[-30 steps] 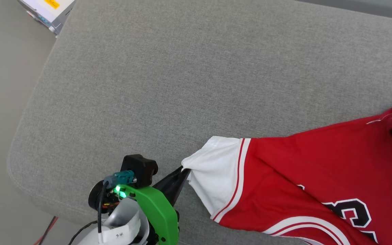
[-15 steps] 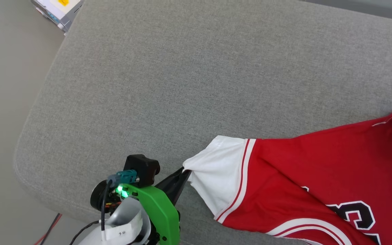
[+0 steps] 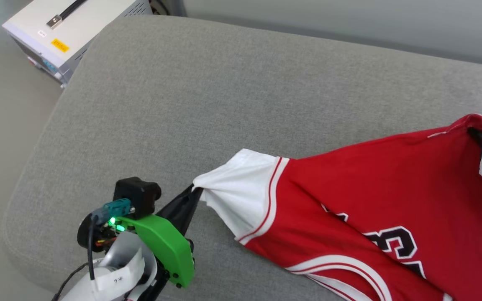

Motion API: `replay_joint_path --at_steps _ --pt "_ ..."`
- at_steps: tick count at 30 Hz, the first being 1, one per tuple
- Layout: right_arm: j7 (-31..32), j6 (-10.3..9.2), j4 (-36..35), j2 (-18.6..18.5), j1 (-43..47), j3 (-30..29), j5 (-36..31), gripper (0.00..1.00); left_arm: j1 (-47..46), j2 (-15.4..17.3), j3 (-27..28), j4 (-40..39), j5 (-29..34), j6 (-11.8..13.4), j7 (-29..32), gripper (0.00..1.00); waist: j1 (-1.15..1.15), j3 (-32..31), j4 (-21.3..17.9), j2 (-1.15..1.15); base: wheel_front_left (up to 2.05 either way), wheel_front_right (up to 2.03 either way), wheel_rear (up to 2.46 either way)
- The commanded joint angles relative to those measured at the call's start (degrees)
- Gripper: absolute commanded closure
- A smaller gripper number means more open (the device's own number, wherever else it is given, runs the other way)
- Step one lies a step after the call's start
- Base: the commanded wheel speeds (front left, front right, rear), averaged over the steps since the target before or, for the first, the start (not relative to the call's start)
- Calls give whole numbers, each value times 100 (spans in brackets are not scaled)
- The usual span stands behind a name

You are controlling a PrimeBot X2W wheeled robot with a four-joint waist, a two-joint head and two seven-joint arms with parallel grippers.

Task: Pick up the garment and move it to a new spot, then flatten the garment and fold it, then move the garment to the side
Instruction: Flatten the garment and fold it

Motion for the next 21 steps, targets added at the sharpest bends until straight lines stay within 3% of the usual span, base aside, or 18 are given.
replay_joint_path --at_steps 1,11,21 --pt "-118 -3 -115 -60 -1 35 97 100 -4 53 105 -49 90 67 -92 100 0 -451 -425 63 0 0 0" --pt "-644 -3 -1157 -263 -72 96 448 100 -367 180 867 -523 237 438 -599 100 0 -1105 -1138 63 0 0 0" --pt "-961 -3 -2177 -129 -266 -91 376 100 -1161 233 1665 -910 389 677 -1143 100 0 -1265 -1704 63 0 0 0"
